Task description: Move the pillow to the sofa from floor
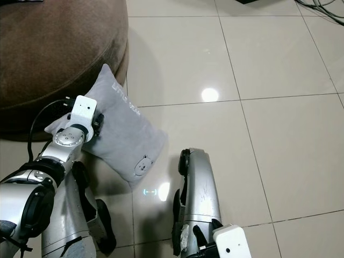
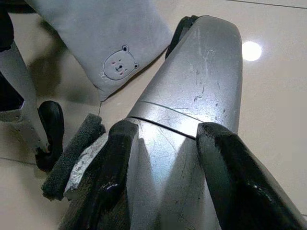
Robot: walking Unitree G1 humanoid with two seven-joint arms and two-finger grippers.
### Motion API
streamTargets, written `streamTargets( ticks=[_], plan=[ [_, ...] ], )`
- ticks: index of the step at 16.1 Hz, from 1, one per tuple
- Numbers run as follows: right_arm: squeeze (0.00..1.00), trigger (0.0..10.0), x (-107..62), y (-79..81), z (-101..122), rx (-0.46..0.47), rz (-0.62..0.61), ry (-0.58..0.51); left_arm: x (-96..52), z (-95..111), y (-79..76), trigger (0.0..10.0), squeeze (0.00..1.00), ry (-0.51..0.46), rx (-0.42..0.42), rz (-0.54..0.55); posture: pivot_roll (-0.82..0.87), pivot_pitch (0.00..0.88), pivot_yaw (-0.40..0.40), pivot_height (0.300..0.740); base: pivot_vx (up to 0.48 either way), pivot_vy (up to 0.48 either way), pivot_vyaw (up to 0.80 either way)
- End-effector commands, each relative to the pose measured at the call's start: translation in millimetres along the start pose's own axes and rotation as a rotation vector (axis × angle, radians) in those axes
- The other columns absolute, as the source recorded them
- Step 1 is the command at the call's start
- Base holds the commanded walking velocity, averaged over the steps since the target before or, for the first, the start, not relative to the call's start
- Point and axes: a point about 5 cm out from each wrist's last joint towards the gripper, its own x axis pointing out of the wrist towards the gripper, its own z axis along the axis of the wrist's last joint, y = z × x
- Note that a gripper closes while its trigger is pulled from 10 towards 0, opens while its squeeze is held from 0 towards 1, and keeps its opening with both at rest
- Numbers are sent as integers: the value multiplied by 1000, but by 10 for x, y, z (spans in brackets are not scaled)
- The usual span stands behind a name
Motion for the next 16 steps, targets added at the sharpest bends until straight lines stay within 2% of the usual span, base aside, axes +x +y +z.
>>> streamTargets(
  ticks=[1,12,16],
  plan=[
    [0,10000,-48,6,-29,3,-7,23,-34,-160,-77,0,0,48,3,-34,-318,404,-83,468,0,0,0],
    [0,10000,-46,33,-47,13,-7,33,-20,-81,-132,0,0,4,-79,-61,-305,417,-80,468,0,0,0],
    [0,10000,-34,39,-52,16,-7,33,-6,35,-131,0,0,-66,-156,-66,-294,415,-73,468,0,0,0]
  ],
)
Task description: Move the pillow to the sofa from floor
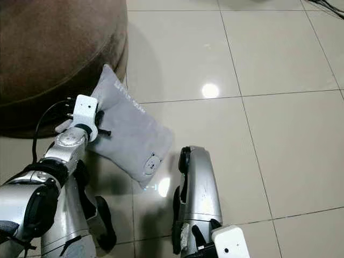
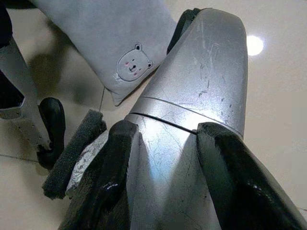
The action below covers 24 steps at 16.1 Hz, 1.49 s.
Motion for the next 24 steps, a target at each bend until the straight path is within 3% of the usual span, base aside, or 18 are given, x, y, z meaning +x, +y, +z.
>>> streamTargets(
  ticks=[1,4,7,9,12,14,16,17,18,20,21,24],
  plan=[
    [0,10000,-34,11,-55,10,-3,35,-2,8,-39,0,0,-25,-36,-18,-294,415,-73,468,0,0,0],
    [0,10000,38,5,-69,10,1,29,9,87,-129,0,0,-85,-147,-70,-258,395,-57,468,0,0,0],
    [0,10000,130,-5,-80,12,1,18,18,159,-249,0,0,-126,-174,-134,-227,371,-42,468,0,0,0],
    [0,10000,358,-70,-102,5,-19,3,29,307,-398,0,0,-192,-195,-214,-164,307,-12,468,0,0,0],
    [0,10000,627,-162,-129,-49,-65,4,59,606,-353,0,0,-280,-174,-227,-109,234,9,468,0,0,0],
    [0,10000,845,-253,-129,-65,-116,6,68,822,-225,0,0,-339,-167,-215,-63,171,21,468,0,0,0],
    [0,10000,1109,-364,8,-40,-166,-63,51,996,5,0,0,-381,-109,-190,-15,113,34,468,0,0,0],
    [0,10000,1166,-388,57,-38,-176,-87,44,1017,76,0,0,-381,-88,-180,-4,100,35,468,0,0,0],
    [0,10000,1300,-442,167,-43,-199,-136,22,1017,260,0,0,-369,-72,-153,23,69,36,468,0,0,0],
    [0,10000,1373,-478,235,-36,-210,-167,-8,981,424,0,0,-356,-66,-114,49,35,40,468,0,0,0],
    [0,10000,1440,-519,300,-36,-229,-197,-57,923,621,0,0,-343,-74,-64,63,18,42,468,0,0,0],
    [0,10000,1545,-573,388,-34,-267,-256,-216,695,1030,0,0,-334,-163,69,86,0,45,468,0,0,0]
  ],
)
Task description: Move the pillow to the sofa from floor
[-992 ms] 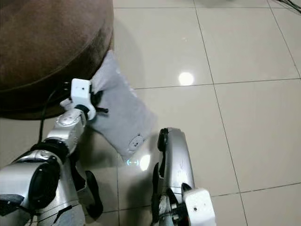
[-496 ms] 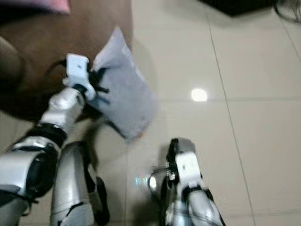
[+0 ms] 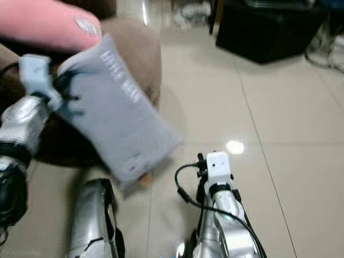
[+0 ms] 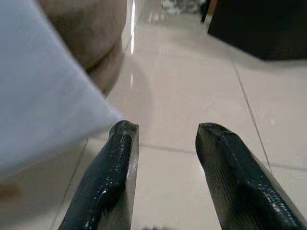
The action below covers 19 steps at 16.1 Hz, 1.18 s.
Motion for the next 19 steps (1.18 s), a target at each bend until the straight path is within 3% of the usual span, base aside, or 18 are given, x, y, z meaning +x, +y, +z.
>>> streamTargets(
  ticks=[1,2,5,6,7,9,10,11,19],
  plan=[
    [0,10000,11,-1,-10,21,-19,-9,-66,72,152,0,0,-62,-21,76,90,0,48,468,0,0,0],
    [0,10000,20,1,2,23,-21,-16,-91,21,151,0,0,-56,-25,83,90,0,48,468,0,0,0],
    [0,10000,54,26,100,37,-57,-67,-312,-482,-82,0,0,8,-85,79,86,0,55,468,0,0,0],
    [0,10000,42,48,115,80,-42,-89,-431,-741,-242,0,0,62,-94,59,79,0,57,468,0,0,0],
    [0,10000,32,52,114,96,-46,-90,-528,-874,-360,0,0,74,-119,38,68,0,57,478,0,0,0],
    [0,10000,12,44,102,122,-75,-85,-914,-1268,-649,0,0,165,-173,-22,47,0,51,498,0,0,0],
    [0,10000,-7,40,86,123,-75,-83,-1044,-1301,-751,0,0,167,-150,-67,45,0,50,508,0,0,0],
    [0,10000,-17,45,65,118,-68,-81,-1082,-1299,-822,0,0,169,-130,-104,49,0,49,518,0,0,0],
    [0,10000,-63,138,-32,87,-11,-67,-864,-926,-1074,0,0,104,-123,-195,54,0,45,603,0,0,0]
  ],
)
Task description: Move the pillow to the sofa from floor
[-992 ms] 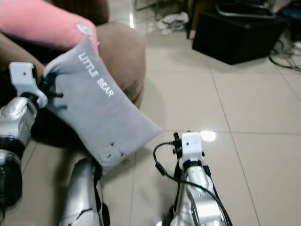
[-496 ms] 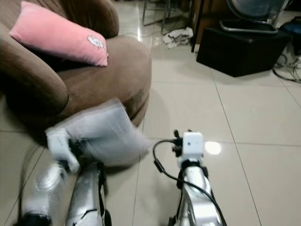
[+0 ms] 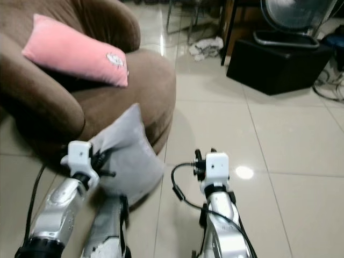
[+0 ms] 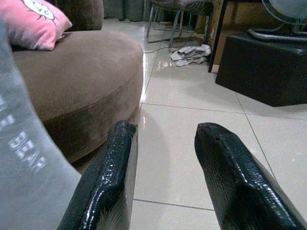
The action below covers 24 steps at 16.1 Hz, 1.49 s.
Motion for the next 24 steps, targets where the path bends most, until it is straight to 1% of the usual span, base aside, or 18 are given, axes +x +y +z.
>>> streamTargets(
  ticks=[1,5,7,8,9,11,13,14,15,16,17,18,19,20,21,22,23,24],
  plan=[
    [0,10000,-31,-8,-58,-4,4,19,52,242,-29,0,0,-82,37,-31,50,0,48,618,0,0,0],
    [0,10000,-44,-26,-63,-5,-4,18,49,286,-81,0,0,-73,49,-51,50,0,47,658,0,0,0],
    [0,10000,-58,-41,-70,-4,-8,20,31,235,-13,0,0,-51,70,-24,51,0,43,678,0,0,0],
    [0,10000,-65,-56,-61,-6,-10,18,0,175,39,0,0,-39,54,5,48,0,38,688,0,0,0],
    [0,10000,-68,-65,-56,-7,-11,16,-21,146,56,0,0,-36,50,15,46,0,33,693,0,0,0],
    [0,10000,-60,-119,-18,-11,-33,-5,-74,114,80,0,0,-62,40,53,49,0,24,713,0,0,0],
    [0,10000,-31,-155,74,-18,-45,-45,-132,85,166,0,0,-75,29,89,51,0,19,733,0,0,0],
    [0,10000,-21,-165,97,-23,-46,-55,-148,92,185,0,0,-84,21,90,52,0,17,738,0,0,0],
    [0,10000,-9,-187,126,-35,-50,-70,-191,124,201,0,0,-119,22,80,53,0,17,740,0,0,0],
    [0,10000,-5,-201,117,-38,-54,-70,-244,81,170,0,0,-121,38,48,52,0,17,740,0,0,0],
    [0,10000,-8,-201,99,-37,-54,-65,-309,-70,138,0,0,-68,29,29,50,0,19,740,0,0,0],
    [0,10000,-15,-192,82,-40,-52,-62,-370,-205,100,0,0,-25,61,5,47,0,16,740,0,0,0],
    [0,10000,-11,-192,77,-41,-51,-61,-377,-230,90,0,0,-18,72,-2,49,0,16,740,0,0,0],
    [8,10000,-16,-172,57,-46,-44,-56,-400,-385,53,0,0,38,74,-14,48,0,16,740,0,0,0],
    [12,10000,-17,-161,43,-47,-41,-50,-390,-433,41,0,0,56,71,-8,47,0,14,740,0,0,0],
    [8,10000,-14,-163,36,-48,-41,-47,-360,-411,32,0,0,45,66,-10,47,0,14,740,0,0,0],
    [12,10000,-6,-176,6,-60,-48,-30,-304,-359,26,0,0,28,82,-14,47,0,14,740,0,0,0],
    [0,10000,4,-192,-68,-74,-58,13,-217,-274,39,0,0,4,102,-6,46,0,13,740,0,0,0]
  ],
)
